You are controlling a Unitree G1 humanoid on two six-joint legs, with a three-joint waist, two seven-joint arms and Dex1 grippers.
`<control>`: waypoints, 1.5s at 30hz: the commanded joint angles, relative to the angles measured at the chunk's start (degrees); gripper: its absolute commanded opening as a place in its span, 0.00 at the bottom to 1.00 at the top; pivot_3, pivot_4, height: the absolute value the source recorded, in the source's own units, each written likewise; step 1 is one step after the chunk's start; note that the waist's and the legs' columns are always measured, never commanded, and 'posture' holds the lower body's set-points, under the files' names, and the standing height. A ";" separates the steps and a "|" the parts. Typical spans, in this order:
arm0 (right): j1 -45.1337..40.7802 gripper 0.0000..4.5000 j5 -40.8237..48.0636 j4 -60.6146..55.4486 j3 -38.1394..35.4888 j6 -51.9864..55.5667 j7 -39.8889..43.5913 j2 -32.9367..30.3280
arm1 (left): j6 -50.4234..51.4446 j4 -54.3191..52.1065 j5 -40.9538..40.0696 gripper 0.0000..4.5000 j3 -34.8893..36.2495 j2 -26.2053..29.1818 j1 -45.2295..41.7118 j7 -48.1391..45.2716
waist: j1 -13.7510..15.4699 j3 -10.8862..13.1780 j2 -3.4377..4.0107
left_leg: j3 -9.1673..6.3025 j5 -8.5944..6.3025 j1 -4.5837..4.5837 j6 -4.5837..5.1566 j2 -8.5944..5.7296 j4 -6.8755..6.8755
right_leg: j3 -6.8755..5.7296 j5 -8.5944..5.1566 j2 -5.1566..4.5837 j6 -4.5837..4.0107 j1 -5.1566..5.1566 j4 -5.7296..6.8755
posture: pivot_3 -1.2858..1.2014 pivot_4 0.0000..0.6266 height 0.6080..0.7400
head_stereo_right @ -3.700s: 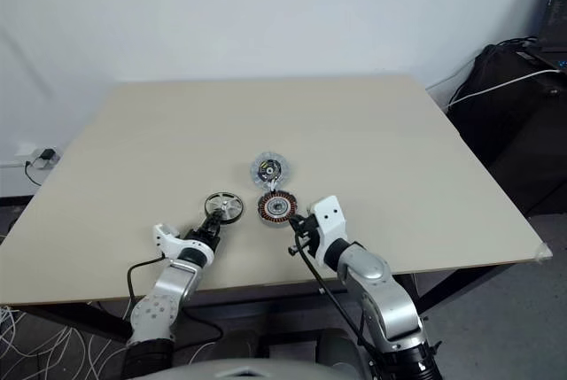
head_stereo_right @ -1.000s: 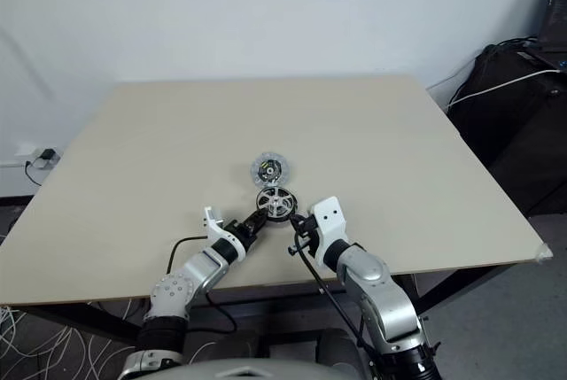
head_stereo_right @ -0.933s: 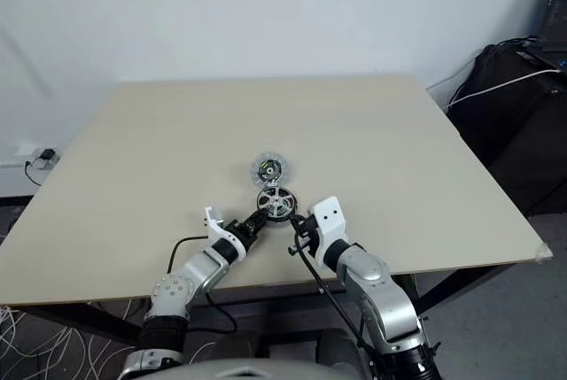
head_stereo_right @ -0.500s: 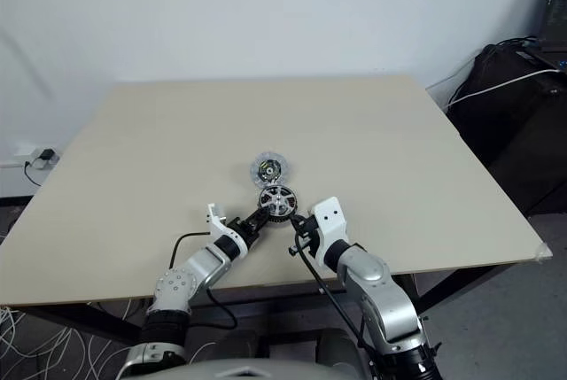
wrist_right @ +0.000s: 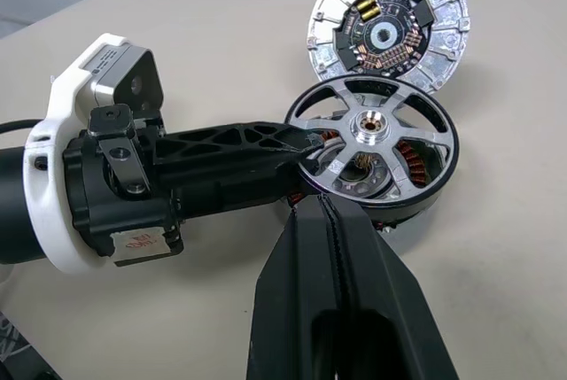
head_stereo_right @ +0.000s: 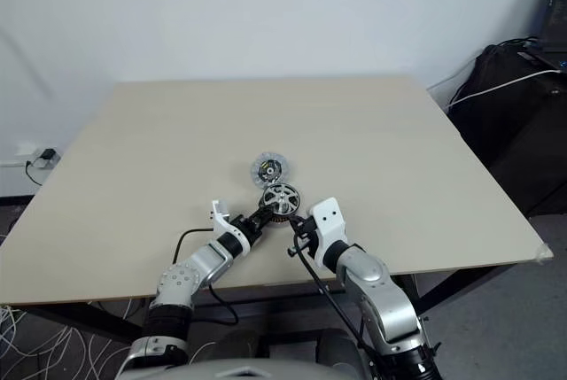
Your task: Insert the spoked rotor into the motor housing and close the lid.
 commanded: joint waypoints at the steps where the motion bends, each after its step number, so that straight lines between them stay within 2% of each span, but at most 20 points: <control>1: -0.52 0.00 0.29 -2.53 -0.50 -0.83 -0.27 0.32 | -0.07 -0.86 0.27 0.45 -0.83 -7.34 -0.88 -0.14 | 0.00 -0.03 -0.01 | 0.00 0.00 0.00 0.00 0.00 0.01 | 0.00 0.00 0.00 0.00 0.01 0.00 | 0.52 0.00 1.00; 3: -0.61 0.00 0.34 -2.43 -0.53 -0.81 -0.31 0.36 | -0.16 -1.15 0.22 0.59 -0.63 -7.22 -0.77 0.06 | 0.00 -0.06 0.01 | 0.00 0.00 0.02 0.00 0.00 0.03 | 0.00 0.01 0.00 0.01 0.03 0.01 | 0.52 0.00 1.00; 25: -0.92 0.00 0.53 -2.18 -0.73 -0.48 -0.47 0.85 | -1.99 -14.80 -2.36 0.59 0.56 -5.99 6.97 1.61 | -0.05 -0.07 0.01 | 0.01 -0.07 0.02 -0.11 0.01 0.05 | 0.01 0.04 -0.02 0.03 0.03 0.00 | 0.52 0.00 1.00; 34: -2.90 0.00 -0.10 0.39 -0.90 -0.97 -1.49 1.74 | -8.31 -26.17 7.29 0.59 -5.60 -0.23 13.16 -6.29 | -0.11 -0.07 0.02 | 0.03 -0.14 0.01 -0.20 0.01 0.03 | 0.01 0.03 -0.01 0.01 0.04 -0.08 | 0.52 0.00 1.00; 37: -3.96 0.00 -0.43 1.93 -1.59 -1.43 -2.18 2.10 | -10.49 -28.20 10.01 0.46 -6.05 0.47 15.34 -7.42 | -0.15 -0.07 0.03 | 0.03 -0.14 0.01 -0.19 0.01 0.00 | 0.01 0.03 -0.01 0.01 0.03 -0.10 | 0.52 0.00 1.00; 43: -8.45 0.00 -2.49 8.48 -4.02 -1.99 -5.41 3.17 | -14.96 -30.00 17.82 0.03 -7.61 2.54 18.27 -8.02 | -0.16 -0.05 0.06 | 0.04 -0.14 0.02 -0.20 0.03 0.01 | 0.01 0.03 0.00 0.01 0.04 -0.10 | 0.52 0.00 1.00; 45: -10.66 0.00 -3.40 11.41 -4.69 -1.71 -6.73 3.69 | -16.01 -30.11 19.66 0.01 -7.98 2.94 18.71 -8.08 | -0.17 -0.05 0.06 | 0.04 -0.14 0.01 -0.20 0.02 0.00 | 0.02 0.04 0.00 0.00 0.04 -0.10 | 0.52 0.00 1.00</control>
